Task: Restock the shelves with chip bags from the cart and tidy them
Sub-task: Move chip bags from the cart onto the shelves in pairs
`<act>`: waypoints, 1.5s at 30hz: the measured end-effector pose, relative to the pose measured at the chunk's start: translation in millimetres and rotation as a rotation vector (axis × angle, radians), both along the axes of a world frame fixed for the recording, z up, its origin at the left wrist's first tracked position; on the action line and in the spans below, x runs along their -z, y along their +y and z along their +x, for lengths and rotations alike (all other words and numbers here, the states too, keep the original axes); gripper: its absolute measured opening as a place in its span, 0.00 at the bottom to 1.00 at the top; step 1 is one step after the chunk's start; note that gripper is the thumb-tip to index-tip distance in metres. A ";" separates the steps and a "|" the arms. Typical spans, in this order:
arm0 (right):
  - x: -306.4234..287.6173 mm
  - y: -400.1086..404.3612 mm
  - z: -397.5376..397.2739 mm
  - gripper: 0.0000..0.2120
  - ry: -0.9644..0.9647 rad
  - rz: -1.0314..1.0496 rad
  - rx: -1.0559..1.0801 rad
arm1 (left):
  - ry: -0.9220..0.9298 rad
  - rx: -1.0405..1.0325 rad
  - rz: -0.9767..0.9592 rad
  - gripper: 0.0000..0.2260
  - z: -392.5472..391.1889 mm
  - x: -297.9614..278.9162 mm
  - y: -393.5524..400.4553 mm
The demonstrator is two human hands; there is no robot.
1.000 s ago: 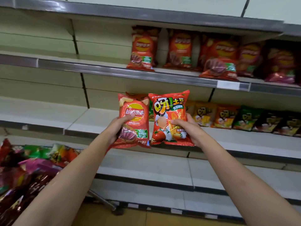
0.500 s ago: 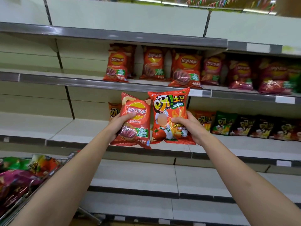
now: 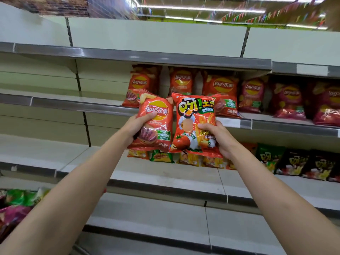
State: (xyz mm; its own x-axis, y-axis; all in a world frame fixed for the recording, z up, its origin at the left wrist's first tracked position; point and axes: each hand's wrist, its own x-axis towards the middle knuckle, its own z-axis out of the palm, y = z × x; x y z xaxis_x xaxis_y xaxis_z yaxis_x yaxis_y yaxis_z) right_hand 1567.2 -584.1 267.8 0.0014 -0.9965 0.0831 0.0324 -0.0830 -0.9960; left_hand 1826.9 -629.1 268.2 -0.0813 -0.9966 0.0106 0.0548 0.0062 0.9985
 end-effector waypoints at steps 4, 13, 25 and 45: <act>-20.6 -40.7 17.3 0.27 0.018 -0.031 -0.015 | 0.004 -0.037 -0.026 0.29 23.5 -22.1 -39.8; -63.0 -134.1 58.0 0.28 0.040 -0.034 -0.022 | -0.090 -0.131 -0.035 0.29 69.1 -63.0 -129.4; -68.2 -204.7 79.6 0.29 0.020 -0.016 0.017 | -0.146 -0.158 -0.134 0.25 87.3 -58.2 -205.7; -58.1 -152.1 64.1 0.27 0.009 -0.059 -0.033 | -0.117 -0.266 -0.447 0.14 59.1 -65.6 -143.0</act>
